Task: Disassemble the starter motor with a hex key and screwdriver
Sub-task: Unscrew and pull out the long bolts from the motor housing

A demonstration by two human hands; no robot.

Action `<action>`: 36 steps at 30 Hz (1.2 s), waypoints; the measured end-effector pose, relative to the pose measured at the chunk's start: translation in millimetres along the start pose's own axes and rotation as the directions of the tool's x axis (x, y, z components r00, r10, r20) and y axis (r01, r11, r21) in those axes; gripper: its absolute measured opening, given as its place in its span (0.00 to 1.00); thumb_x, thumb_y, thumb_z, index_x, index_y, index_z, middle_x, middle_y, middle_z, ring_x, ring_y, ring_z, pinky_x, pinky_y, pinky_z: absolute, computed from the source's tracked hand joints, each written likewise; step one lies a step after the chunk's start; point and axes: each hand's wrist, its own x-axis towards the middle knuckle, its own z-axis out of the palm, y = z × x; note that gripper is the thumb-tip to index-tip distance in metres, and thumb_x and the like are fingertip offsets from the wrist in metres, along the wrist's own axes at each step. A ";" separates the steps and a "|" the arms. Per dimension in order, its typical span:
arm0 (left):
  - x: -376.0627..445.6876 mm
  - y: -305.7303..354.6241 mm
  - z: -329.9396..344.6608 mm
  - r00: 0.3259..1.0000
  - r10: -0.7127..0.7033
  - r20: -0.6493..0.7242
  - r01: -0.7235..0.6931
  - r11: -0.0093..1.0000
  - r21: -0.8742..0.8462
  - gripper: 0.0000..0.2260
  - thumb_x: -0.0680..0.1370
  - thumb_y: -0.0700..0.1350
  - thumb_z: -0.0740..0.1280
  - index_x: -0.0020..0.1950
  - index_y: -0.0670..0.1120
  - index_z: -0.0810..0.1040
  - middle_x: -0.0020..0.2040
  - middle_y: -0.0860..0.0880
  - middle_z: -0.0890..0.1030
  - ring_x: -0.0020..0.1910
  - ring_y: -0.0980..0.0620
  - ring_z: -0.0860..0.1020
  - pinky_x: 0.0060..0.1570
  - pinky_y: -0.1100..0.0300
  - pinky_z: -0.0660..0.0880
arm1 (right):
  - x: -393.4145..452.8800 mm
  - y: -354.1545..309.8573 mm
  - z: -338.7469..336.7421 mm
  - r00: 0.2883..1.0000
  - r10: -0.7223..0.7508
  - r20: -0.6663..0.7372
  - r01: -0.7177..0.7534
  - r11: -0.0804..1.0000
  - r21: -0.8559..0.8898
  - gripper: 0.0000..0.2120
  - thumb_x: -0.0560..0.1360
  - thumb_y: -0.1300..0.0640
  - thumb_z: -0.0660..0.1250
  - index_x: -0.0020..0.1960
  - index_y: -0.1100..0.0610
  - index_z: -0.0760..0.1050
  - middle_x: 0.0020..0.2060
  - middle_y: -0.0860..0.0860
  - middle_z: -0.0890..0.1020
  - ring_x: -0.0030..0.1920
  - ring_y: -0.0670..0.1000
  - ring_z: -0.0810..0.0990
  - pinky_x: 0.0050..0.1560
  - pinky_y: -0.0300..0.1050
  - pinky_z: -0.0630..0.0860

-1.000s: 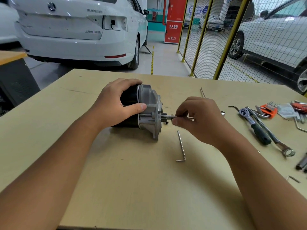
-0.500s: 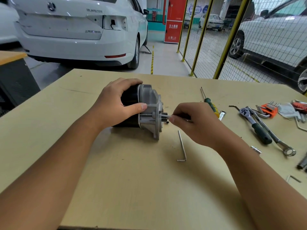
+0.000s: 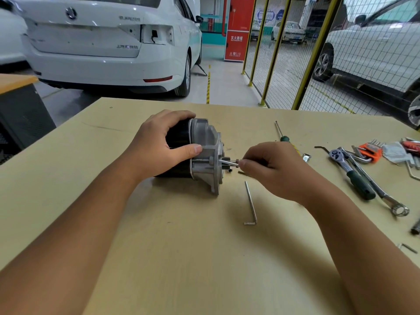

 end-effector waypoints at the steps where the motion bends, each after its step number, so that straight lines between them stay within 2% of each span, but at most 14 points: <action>1: 0.2 0.2 -0.2 1.000 0.001 -0.001 -0.001 1.000 0.000 0.30 0.70 0.59 0.75 0.71 0.54 0.77 0.63 0.56 0.79 0.64 0.52 0.76 0.68 0.48 0.73 | 0.8 0.6 -1.9 1.000 -0.005 0.014 0.005 1.000 -0.025 0.11 0.79 0.51 0.68 0.42 0.55 0.82 0.32 0.49 0.78 0.35 0.48 0.75 0.35 0.42 0.68; 6: 0.2 0.8 -0.1 1.000 -0.001 -0.001 0.001 1.000 0.003 0.31 0.69 0.58 0.75 0.71 0.53 0.77 0.63 0.56 0.79 0.65 0.51 0.76 0.68 0.48 0.73 | 4.3 -0.5 -1.8 1.000 -0.017 0.014 0.018 0.991 -0.130 0.07 0.78 0.54 0.70 0.45 0.56 0.83 0.38 0.46 0.78 0.39 0.43 0.75 0.37 0.32 0.64; 9: 0.5 1.0 -0.3 1.000 -0.006 0.000 0.006 1.000 0.009 0.31 0.69 0.59 0.75 0.71 0.53 0.77 0.63 0.55 0.79 0.65 0.51 0.76 0.68 0.47 0.73 | 3.8 -0.1 -3.0 0.998 -0.023 -0.055 0.015 0.991 -0.134 0.05 0.75 0.53 0.74 0.43 0.53 0.83 0.37 0.43 0.78 0.40 0.41 0.76 0.38 0.32 0.66; 12: 0.4 1.5 -0.3 1.000 -0.009 0.000 0.009 1.000 0.005 0.31 0.69 0.59 0.75 0.71 0.53 0.77 0.64 0.55 0.79 0.65 0.51 0.76 0.68 0.47 0.73 | 3.4 -0.4 -5.1 0.992 -0.015 -0.123 0.001 0.994 -0.113 0.05 0.72 0.52 0.77 0.40 0.51 0.83 0.35 0.41 0.78 0.41 0.38 0.76 0.38 0.28 0.66; 17: -0.4 1.4 -0.1 1.000 -0.011 0.004 0.011 1.000 0.007 0.31 0.69 0.59 0.75 0.71 0.53 0.77 0.64 0.55 0.79 0.65 0.51 0.76 0.68 0.47 0.73 | 2.4 -2.7 -0.8 0.993 0.002 -0.117 -0.009 0.998 -0.060 0.04 0.77 0.53 0.72 0.45 0.53 0.82 0.33 0.42 0.77 0.38 0.37 0.74 0.36 0.28 0.66; 21: 0.0 2.0 -0.3 1.000 -0.009 0.005 0.009 1.000 0.004 0.31 0.69 0.59 0.75 0.71 0.53 0.77 0.64 0.54 0.79 0.65 0.50 0.76 0.68 0.46 0.73 | 3.8 -2.6 -2.4 0.998 -0.002 -0.066 -0.004 0.996 -0.092 0.06 0.80 0.56 0.68 0.48 0.54 0.84 0.36 0.43 0.75 0.40 0.34 0.73 0.38 0.27 0.64; 24: 0.2 2.0 -0.9 1.000 -0.011 0.008 0.011 1.000 0.009 0.31 0.69 0.59 0.75 0.72 0.52 0.77 0.64 0.54 0.79 0.65 0.50 0.76 0.68 0.45 0.73 | 4.5 -2.3 -2.1 0.998 -0.004 -0.070 -0.004 0.994 -0.106 0.04 0.77 0.56 0.72 0.47 0.56 0.84 0.38 0.45 0.76 0.41 0.40 0.74 0.40 0.30 0.66; 27: 0.5 2.1 -1.5 1.000 -0.011 0.008 0.011 1.000 0.011 0.31 0.69 0.59 0.75 0.72 0.52 0.77 0.64 0.53 0.79 0.65 0.49 0.76 0.68 0.45 0.73 | 2.4 -4.0 -2.8 0.993 -0.022 -0.113 0.002 0.985 -0.172 0.03 0.74 0.53 0.75 0.44 0.52 0.84 0.40 0.41 0.78 0.45 0.50 0.74 0.48 0.50 0.72; 28: 0.4 2.2 -1.3 1.000 -0.011 0.007 0.010 1.000 0.011 0.31 0.69 0.59 0.75 0.72 0.52 0.77 0.64 0.53 0.79 0.65 0.49 0.76 0.68 0.45 0.73 | 1.8 -5.2 -4.0 0.991 -0.032 -0.133 0.006 0.981 -0.193 0.03 0.73 0.52 0.76 0.44 0.50 0.83 0.40 0.40 0.78 0.46 0.51 0.73 0.47 0.51 0.71; 31: 0.5 2.0 -1.1 1.000 -0.010 0.008 0.010 1.000 0.016 0.31 0.69 0.59 0.75 0.71 0.53 0.77 0.64 0.54 0.79 0.64 0.50 0.76 0.68 0.46 0.73 | 1.9 -7.0 -5.8 0.982 -0.052 -0.179 0.021 0.985 -0.170 0.05 0.70 0.54 0.79 0.43 0.51 0.83 0.39 0.39 0.79 0.44 0.48 0.74 0.44 0.46 0.71; 34: 0.5 1.5 -1.0 1.000 -0.012 0.006 0.012 1.000 0.018 0.31 0.69 0.59 0.75 0.71 0.53 0.77 0.64 0.54 0.79 0.64 0.50 0.76 0.68 0.45 0.73 | 1.7 -7.7 -4.4 0.984 -0.033 -0.175 0.025 0.999 -0.048 0.04 0.72 0.57 0.77 0.43 0.54 0.83 0.36 0.41 0.79 0.41 0.39 0.76 0.39 0.31 0.69; 36: 0.3 1.1 -1.0 1.000 -0.015 0.004 0.015 1.000 0.013 0.31 0.69 0.59 0.75 0.71 0.54 0.77 0.64 0.55 0.79 0.64 0.50 0.76 0.68 0.45 0.73 | 1.6 -7.1 -2.6 0.989 -0.016 -0.150 0.010 0.999 -0.044 0.03 0.75 0.55 0.75 0.45 0.54 0.83 0.35 0.43 0.78 0.38 0.38 0.75 0.37 0.28 0.66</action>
